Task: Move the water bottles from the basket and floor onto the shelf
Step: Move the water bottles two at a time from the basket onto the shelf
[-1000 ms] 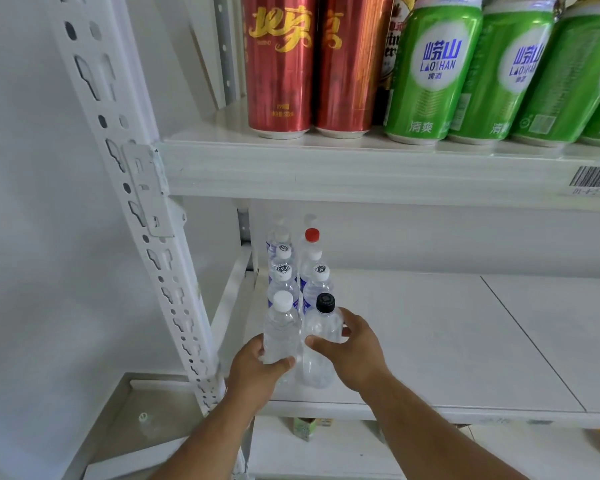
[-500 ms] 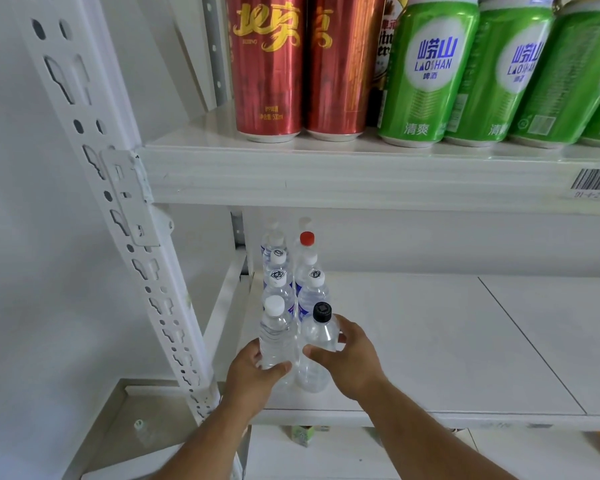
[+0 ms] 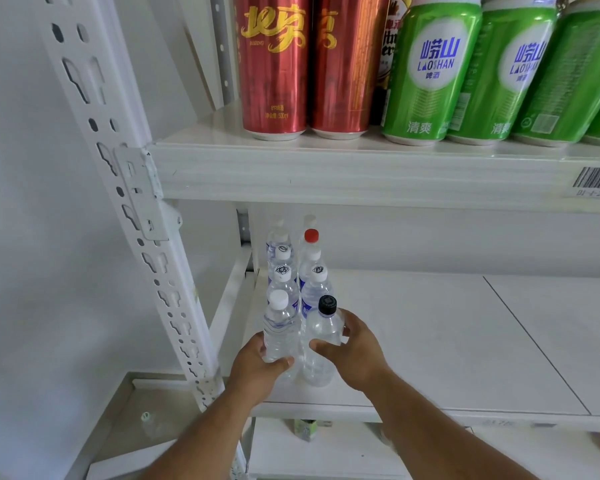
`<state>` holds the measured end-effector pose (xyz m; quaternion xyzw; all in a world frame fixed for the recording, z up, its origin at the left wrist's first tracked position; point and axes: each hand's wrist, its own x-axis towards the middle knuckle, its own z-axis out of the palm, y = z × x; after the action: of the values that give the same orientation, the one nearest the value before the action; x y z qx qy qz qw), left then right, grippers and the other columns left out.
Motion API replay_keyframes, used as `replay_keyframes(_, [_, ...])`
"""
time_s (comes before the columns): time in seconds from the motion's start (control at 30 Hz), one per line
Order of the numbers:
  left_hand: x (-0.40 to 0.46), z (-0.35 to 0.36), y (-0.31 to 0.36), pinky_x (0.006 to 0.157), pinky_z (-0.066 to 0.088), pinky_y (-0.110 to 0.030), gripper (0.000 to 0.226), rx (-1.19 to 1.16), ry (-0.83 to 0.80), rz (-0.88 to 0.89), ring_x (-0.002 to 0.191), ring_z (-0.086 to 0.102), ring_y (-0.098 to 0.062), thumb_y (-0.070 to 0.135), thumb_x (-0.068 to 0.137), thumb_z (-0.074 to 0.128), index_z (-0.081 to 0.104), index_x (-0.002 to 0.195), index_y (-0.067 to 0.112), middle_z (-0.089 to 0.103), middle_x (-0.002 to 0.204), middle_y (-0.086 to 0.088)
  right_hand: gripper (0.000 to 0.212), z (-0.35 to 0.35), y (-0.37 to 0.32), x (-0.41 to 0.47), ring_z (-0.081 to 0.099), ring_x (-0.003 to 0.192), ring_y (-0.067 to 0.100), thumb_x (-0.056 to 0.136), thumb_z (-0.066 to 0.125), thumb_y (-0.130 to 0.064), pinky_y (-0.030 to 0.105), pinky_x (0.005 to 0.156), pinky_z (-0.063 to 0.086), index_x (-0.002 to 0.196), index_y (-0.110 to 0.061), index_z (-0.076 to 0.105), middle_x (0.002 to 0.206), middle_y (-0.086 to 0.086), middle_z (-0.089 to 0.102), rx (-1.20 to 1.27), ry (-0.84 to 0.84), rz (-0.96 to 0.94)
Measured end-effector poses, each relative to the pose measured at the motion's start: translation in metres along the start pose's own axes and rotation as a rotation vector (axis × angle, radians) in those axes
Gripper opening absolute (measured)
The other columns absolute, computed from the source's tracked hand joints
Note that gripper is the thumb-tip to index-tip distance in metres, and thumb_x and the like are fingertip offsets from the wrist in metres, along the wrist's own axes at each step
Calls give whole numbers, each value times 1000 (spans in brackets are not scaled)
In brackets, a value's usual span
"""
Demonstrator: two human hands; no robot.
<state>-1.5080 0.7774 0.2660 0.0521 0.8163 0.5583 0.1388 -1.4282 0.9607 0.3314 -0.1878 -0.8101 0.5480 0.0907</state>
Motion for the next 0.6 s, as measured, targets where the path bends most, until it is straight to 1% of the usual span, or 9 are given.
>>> replay_keyframes(0.07, [-2,0,0,88,46,-26,55,-4,-2,2,112,59,-8,27,71,84,60,120,33,67,112,15,58,-1,1,0,55,107,-2,69,84,-35,18,80,43,120,-42,57,115,-21,63,4,-2,-4])
replay_keyframes(0.23, [-6,0,-1,84,44,-21,58,-11,-17,-6,111,59,-4,25,72,84,58,123,30,67,114,15,69,-1,6,-1,57,114,3,68,85,-34,30,96,48,129,-37,54,118,-18,64,16,-22,16])
replay_keyframes(0.3, [-9,-1,-2,82,43,-19,58,-13,-28,-7,110,58,-1,24,71,84,58,122,32,66,113,18,69,-1,6,-2,57,114,3,68,86,-34,30,97,48,129,-37,54,118,-19,64,15,-25,24])
replay_keyframes(0.37, [-12,-1,-3,78,42,-15,55,-12,-36,-6,109,58,2,23,71,84,56,117,38,66,109,21,68,-1,7,-3,57,115,2,68,86,-35,28,95,47,128,-36,54,117,-20,64,4,-28,34])
replay_keyframes(0.43, [-15,0,-4,82,43,-16,56,-7,-44,-20,110,58,1,24,72,83,54,116,41,65,110,22,68,-1,8,-4,57,118,5,68,86,-35,28,97,47,128,-33,54,119,-18,64,-11,-36,53])
replay_keyframes(0.5, [-19,0,-4,91,41,-23,60,10,-48,-36,115,53,-1,26,74,80,51,125,40,60,117,24,76,-2,11,-7,53,127,9,71,85,-36,33,104,45,137,-26,50,131,-11,61,-23,-49,82])
replay_keyframes(0.57, [-24,0,-5,93,37,-24,65,50,-38,-42,117,47,0,30,76,77,46,132,41,52,117,30,89,-3,14,-14,45,135,12,75,82,-39,33,109,40,150,-20,37,148,-3,49,-62,-57,126])
replay_keyframes(0.6, [-27,1,-6,93,36,-23,69,68,-30,-47,117,46,-1,31,76,76,44,137,39,48,117,31,94,-4,15,-18,42,138,13,77,81,-41,31,109,38,153,-18,31,152,-2,43,-80,-59,147])
